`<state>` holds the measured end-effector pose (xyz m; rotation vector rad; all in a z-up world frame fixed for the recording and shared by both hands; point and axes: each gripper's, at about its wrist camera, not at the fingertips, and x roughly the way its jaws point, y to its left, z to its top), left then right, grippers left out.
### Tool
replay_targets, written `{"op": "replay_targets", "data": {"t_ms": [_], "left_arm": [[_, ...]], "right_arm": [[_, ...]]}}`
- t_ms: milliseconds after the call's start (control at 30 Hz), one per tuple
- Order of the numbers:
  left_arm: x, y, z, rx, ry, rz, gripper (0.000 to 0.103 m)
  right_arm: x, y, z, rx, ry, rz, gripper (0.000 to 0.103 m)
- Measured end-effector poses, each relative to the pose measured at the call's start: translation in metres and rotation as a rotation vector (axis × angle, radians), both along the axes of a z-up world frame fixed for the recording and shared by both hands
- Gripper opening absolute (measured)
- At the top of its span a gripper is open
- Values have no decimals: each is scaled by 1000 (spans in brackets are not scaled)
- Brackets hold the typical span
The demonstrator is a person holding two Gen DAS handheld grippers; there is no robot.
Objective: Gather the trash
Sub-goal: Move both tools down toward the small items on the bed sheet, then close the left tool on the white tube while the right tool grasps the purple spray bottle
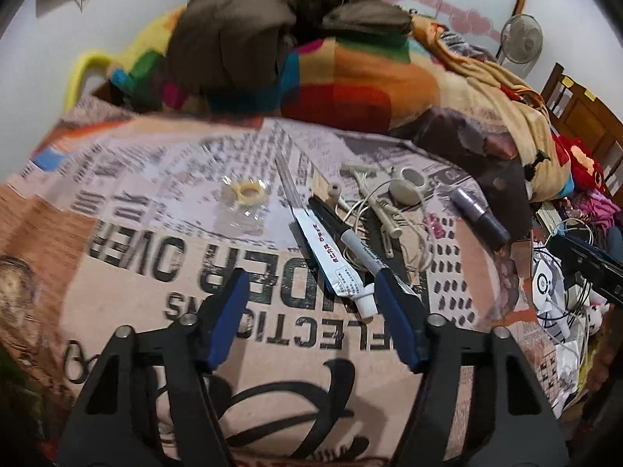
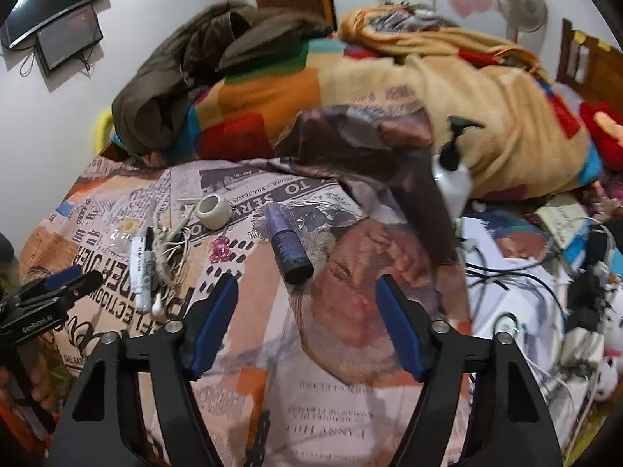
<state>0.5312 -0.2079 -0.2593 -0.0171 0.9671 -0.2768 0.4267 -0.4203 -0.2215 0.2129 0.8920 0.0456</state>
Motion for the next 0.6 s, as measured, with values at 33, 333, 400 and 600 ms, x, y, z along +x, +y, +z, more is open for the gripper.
{"op": "replay_targets", "data": {"t_ms": [33,333,400,600], "left_arm": [[4,0,-4,-6,13,8,64],[29,-6,-28,-57,71,20,48],[35,-8,-32,-74,90,12,42],[45,-8,-40,-146,137,21,30]], "right_arm": [[7,-1,-3,-1,7,8,63],[58,19,-29,-57,65,106,48],[62,23,-37,-69,92,116,39],[60,29,-44,-92,94,126,37]]}}
